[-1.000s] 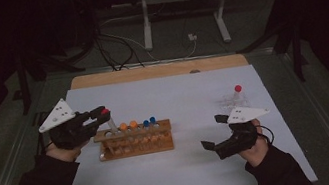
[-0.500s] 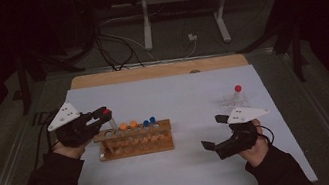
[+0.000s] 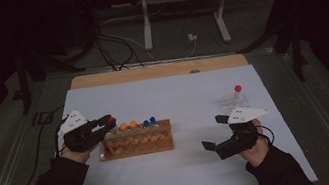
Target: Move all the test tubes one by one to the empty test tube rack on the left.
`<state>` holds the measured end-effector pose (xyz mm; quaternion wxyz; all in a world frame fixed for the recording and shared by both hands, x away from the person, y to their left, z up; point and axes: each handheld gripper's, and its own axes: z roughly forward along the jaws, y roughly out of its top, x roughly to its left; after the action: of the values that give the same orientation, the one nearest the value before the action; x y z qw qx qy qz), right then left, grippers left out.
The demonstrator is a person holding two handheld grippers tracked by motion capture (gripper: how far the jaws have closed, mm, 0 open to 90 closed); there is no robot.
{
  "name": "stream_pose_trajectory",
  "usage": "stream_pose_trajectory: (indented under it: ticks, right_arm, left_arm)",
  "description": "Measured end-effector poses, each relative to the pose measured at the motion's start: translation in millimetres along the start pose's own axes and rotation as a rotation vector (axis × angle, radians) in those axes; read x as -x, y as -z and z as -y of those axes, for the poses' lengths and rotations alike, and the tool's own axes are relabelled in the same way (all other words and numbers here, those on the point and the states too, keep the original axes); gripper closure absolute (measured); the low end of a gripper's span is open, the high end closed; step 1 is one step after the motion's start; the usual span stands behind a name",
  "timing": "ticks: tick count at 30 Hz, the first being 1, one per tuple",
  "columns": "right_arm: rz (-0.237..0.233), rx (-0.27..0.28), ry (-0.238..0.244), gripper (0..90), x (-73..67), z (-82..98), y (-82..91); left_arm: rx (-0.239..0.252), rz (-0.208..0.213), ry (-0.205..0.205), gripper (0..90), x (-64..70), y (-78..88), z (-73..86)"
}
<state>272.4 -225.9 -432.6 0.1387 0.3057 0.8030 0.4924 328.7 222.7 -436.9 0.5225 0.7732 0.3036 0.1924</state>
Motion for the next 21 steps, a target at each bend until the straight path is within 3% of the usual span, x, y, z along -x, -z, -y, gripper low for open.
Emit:
stream_pose_trajectory:
  ticks: [8,21]
  right_arm:
    - [-0.002,-0.001,-0.001,0.0,0.3,0.0,0.2]
    - [-0.003,-0.002,-0.003,0.0,0.6,0.2,0.4]
  left_arm:
    - [-0.021,0.003,0.008,71.7,0.2,-4.5,10.9]
    - [-0.027,0.003,-0.006,71.5,1.0,-4.8,13.8]
